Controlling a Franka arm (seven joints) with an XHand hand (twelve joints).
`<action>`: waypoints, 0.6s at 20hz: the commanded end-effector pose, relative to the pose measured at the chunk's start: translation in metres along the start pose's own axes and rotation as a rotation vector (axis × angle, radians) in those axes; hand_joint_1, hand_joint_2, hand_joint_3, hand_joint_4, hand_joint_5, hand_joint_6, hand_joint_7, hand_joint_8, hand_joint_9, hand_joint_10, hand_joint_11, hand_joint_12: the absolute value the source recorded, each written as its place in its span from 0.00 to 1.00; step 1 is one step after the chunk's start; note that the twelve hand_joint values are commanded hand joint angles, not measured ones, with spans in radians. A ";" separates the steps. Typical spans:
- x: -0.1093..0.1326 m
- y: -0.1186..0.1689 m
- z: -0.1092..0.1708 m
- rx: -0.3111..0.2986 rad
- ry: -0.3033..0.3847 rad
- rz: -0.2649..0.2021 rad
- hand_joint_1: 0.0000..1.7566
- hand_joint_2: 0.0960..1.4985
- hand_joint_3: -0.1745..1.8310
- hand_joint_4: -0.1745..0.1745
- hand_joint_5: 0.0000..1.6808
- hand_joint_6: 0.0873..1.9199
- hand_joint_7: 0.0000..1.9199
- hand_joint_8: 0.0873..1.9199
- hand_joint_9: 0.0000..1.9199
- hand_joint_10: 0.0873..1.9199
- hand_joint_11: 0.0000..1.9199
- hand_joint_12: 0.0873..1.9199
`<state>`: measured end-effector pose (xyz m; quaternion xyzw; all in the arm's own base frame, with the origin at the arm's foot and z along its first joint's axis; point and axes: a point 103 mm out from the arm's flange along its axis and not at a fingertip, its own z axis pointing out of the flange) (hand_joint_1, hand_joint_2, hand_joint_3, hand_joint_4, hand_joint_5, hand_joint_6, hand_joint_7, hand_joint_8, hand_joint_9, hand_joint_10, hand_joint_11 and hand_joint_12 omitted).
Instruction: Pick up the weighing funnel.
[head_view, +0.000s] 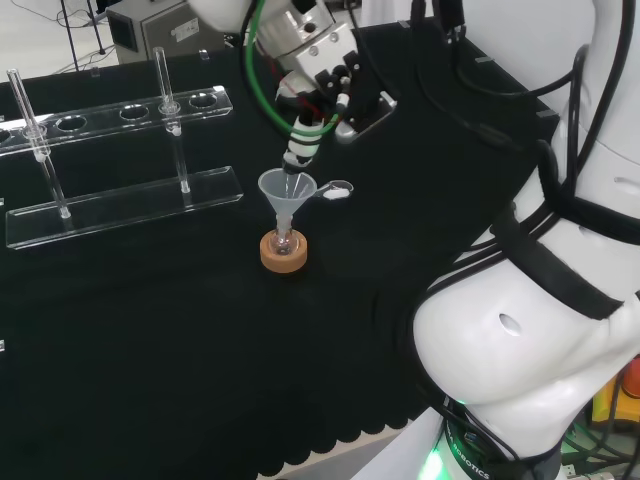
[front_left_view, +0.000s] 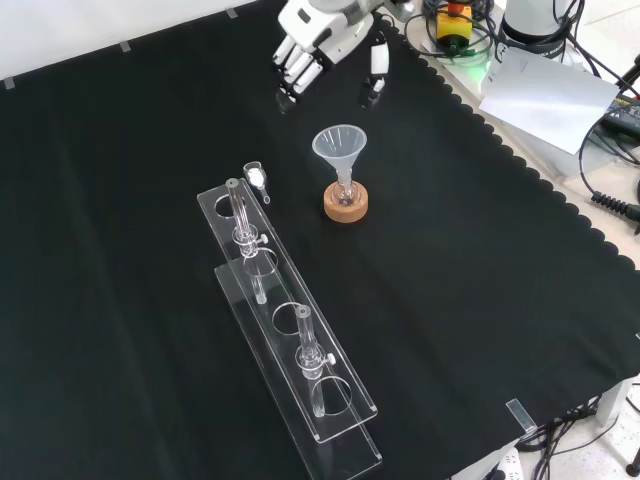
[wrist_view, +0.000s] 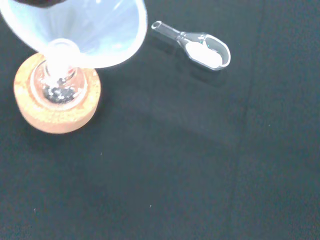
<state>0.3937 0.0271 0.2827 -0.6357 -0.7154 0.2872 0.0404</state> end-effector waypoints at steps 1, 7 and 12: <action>-0.030 0.007 0.010 -0.031 0.089 0.003 0.36 0.39 0.33 0.30 0.18 0.00 0.10 0.33 0.29 0.30 0.17 0.70; -0.055 0.032 0.020 -0.084 0.145 0.015 0.37 0.40 0.34 0.30 0.20 0.00 0.14 0.33 0.33 0.29 0.19 0.70; -0.075 0.056 0.038 -0.125 0.194 0.021 0.41 0.41 0.36 0.30 0.26 0.00 0.22 0.32 0.40 0.26 0.24 0.67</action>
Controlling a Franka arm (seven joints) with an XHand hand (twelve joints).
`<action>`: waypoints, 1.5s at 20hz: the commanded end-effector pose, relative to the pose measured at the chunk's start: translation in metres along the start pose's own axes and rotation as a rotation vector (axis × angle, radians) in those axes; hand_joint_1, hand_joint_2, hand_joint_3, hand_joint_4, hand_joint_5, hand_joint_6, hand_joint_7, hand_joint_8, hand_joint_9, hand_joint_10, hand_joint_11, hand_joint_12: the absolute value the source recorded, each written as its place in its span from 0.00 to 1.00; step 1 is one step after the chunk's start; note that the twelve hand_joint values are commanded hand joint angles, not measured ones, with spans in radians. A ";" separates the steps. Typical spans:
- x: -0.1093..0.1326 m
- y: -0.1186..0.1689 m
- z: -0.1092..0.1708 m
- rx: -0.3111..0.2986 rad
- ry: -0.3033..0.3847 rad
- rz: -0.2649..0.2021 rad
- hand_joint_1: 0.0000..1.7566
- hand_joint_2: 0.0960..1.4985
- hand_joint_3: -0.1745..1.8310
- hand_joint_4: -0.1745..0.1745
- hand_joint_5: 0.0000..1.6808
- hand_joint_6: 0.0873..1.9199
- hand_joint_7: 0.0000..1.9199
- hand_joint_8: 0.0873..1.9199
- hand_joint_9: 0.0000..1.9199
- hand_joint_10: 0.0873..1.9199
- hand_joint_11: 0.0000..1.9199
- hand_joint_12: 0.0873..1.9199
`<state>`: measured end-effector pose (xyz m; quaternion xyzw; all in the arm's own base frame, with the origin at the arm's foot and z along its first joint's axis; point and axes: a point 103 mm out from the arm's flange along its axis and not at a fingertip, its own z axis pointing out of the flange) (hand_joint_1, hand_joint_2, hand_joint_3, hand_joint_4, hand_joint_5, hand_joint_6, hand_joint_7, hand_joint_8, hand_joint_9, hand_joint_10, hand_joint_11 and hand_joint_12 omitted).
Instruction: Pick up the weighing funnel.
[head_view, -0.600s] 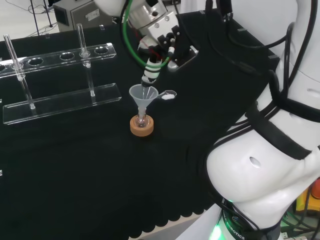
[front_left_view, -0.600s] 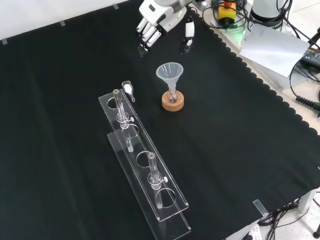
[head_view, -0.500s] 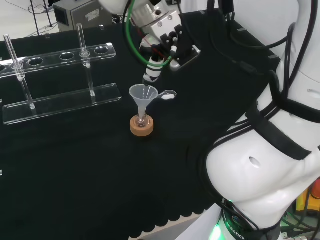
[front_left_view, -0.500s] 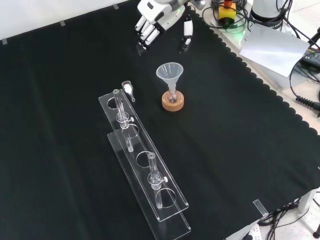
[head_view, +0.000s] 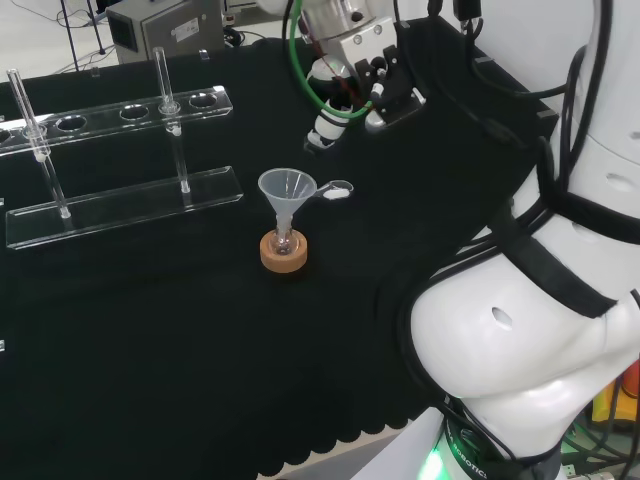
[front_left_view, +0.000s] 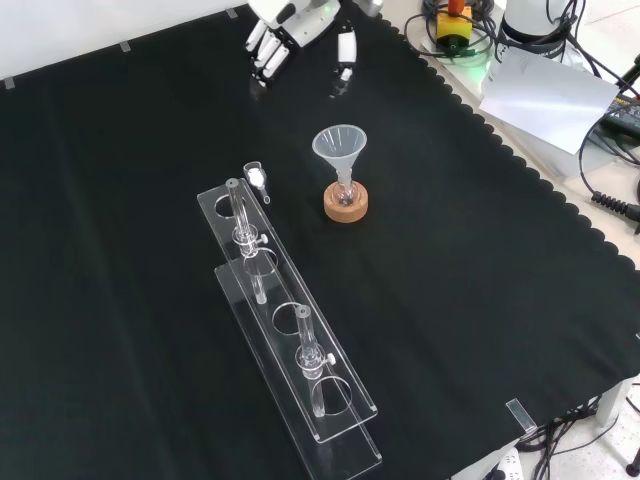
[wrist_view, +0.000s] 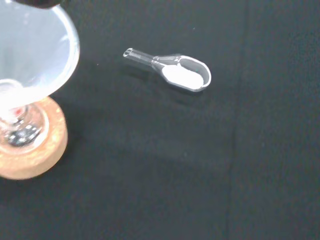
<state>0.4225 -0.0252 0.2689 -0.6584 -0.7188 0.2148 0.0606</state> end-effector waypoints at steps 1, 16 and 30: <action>-0.031 0.029 0.022 -0.049 0.066 0.010 0.42 0.41 0.36 0.30 0.26 0.00 0.24 0.32 0.41 0.25 0.24 0.67; -0.047 0.094 0.086 -0.019 0.125 -0.040 0.45 0.40 0.38 0.30 0.31 0.00 0.28 0.32 0.45 0.24 0.27 0.66; -0.040 0.116 0.123 0.022 0.141 -0.038 0.46 0.39 0.39 0.30 0.33 0.00 0.28 0.32 0.45 0.23 0.28 0.65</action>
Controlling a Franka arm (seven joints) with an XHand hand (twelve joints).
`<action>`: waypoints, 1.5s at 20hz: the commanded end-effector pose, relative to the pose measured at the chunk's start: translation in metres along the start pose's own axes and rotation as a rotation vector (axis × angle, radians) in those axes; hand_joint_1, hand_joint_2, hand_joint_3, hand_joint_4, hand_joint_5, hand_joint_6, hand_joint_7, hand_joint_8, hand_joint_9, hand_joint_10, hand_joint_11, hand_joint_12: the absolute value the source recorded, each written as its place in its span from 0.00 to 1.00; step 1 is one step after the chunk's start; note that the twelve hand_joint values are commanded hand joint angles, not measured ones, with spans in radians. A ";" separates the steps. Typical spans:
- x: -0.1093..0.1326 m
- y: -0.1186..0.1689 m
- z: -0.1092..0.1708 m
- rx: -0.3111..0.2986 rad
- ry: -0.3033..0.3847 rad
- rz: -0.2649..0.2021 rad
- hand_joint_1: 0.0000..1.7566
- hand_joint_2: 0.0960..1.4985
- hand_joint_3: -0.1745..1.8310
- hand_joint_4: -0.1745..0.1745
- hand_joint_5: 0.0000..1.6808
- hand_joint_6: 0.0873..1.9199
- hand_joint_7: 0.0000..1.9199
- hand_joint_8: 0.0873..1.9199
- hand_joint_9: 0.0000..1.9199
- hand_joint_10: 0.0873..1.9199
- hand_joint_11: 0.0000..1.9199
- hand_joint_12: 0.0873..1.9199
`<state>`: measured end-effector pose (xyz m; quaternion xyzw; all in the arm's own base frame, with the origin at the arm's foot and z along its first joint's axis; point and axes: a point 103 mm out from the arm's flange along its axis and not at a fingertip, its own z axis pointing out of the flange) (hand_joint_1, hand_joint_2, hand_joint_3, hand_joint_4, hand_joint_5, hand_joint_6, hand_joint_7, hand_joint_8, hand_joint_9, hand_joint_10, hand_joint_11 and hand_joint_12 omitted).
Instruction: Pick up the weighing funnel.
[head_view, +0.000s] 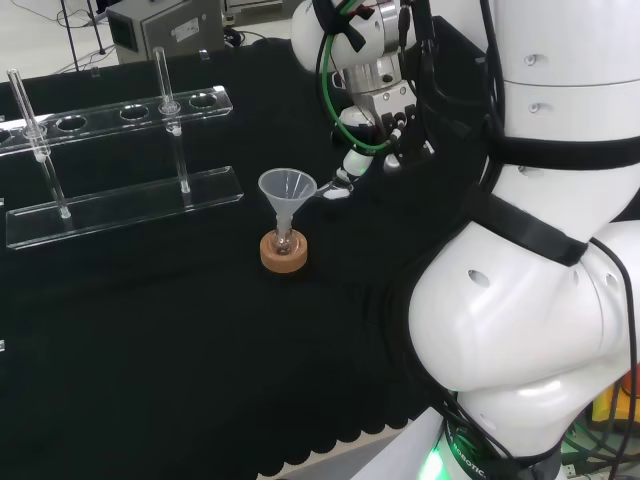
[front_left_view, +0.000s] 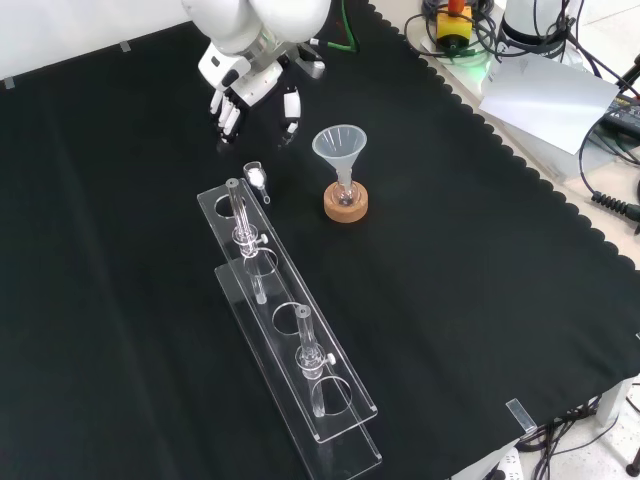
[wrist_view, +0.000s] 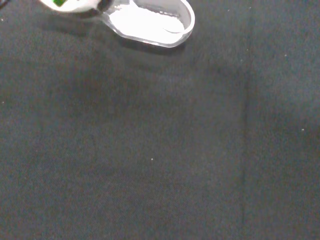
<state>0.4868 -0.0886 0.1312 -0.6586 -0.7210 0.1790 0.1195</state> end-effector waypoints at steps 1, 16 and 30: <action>0.000 0.007 0.011 0.000 0.010 -0.007 0.46 0.39 0.39 0.30 0.33 0.00 0.28 0.32 0.45 0.23 0.28 0.65; 0.014 0.013 0.027 0.021 0.011 -0.006 0.46 0.39 0.39 0.30 0.33 0.00 0.26 0.31 0.44 0.23 0.27 0.65; -0.004 0.026 0.043 0.029 0.013 0.018 0.46 0.38 0.40 0.29 0.32 0.00 0.23 0.33 0.42 0.24 0.26 0.66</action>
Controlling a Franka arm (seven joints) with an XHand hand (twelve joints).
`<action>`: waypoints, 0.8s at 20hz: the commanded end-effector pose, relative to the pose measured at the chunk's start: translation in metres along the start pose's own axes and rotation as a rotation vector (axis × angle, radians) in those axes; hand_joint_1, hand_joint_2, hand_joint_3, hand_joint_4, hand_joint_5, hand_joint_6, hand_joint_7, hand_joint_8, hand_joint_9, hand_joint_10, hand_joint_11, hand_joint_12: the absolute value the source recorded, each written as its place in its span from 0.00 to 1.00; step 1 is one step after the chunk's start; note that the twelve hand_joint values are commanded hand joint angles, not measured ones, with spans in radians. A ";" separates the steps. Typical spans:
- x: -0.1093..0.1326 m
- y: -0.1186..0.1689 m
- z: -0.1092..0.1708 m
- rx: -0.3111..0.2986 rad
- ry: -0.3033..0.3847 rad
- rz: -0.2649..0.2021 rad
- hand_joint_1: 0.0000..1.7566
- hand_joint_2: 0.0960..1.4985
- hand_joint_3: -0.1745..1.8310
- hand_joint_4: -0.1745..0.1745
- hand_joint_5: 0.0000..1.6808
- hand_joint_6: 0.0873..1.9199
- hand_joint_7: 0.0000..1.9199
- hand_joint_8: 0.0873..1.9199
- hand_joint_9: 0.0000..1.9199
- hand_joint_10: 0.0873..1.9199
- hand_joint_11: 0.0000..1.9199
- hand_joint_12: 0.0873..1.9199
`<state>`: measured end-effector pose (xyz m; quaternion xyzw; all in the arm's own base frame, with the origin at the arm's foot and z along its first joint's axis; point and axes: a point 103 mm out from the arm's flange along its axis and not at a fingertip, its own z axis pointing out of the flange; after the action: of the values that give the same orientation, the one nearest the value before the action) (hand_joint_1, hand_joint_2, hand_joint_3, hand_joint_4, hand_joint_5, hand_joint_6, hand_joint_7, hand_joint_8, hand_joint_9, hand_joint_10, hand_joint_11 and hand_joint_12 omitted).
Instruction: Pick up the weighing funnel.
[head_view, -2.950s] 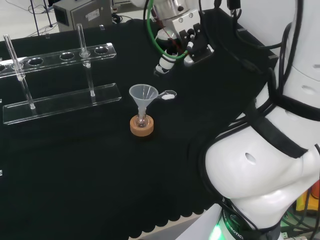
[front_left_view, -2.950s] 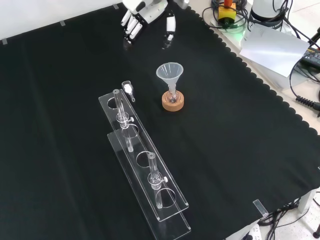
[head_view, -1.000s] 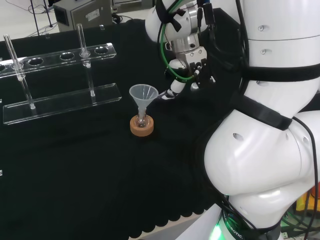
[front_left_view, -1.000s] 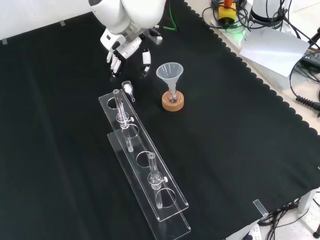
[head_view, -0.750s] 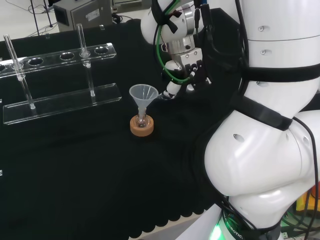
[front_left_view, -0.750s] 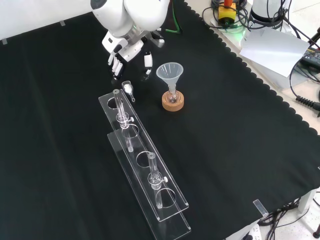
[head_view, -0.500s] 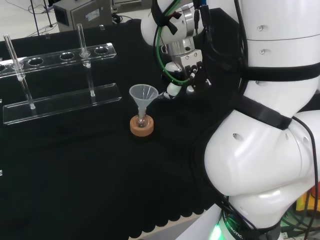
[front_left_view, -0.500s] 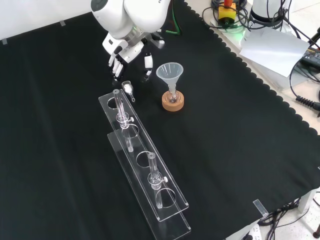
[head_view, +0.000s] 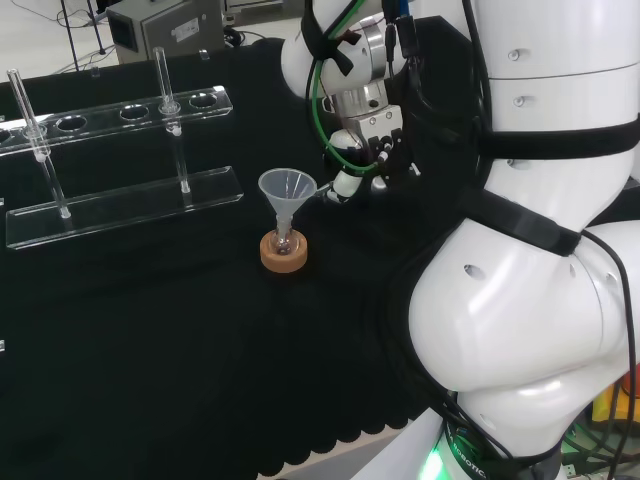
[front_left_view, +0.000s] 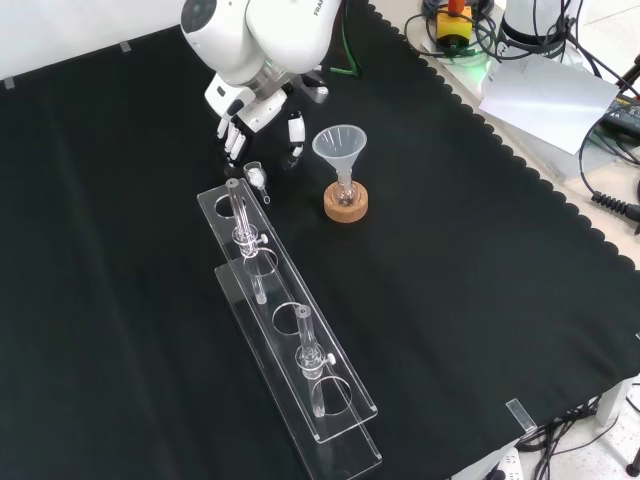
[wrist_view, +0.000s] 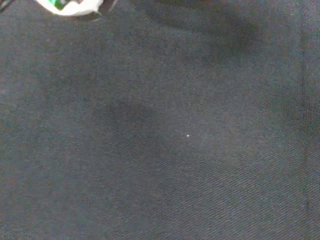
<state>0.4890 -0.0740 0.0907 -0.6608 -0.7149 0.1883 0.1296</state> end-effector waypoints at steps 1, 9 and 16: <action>-0.020 0.008 0.010 0.002 0.000 0.012 0.46 0.38 0.40 0.29 0.32 0.00 0.23 0.33 0.42 0.24 0.26 0.66; -0.009 0.012 0.010 0.013 -0.036 0.031 0.46 0.38 0.40 0.29 0.31 0.00 0.22 0.34 0.42 0.25 0.26 0.66; -0.010 0.016 0.011 -0.012 -0.049 0.037 0.46 0.38 0.40 0.30 0.33 0.00 0.22 0.34 0.42 0.25 0.26 0.66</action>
<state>0.4975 -0.0811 0.0764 -0.6691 -0.7057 0.2050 0.1107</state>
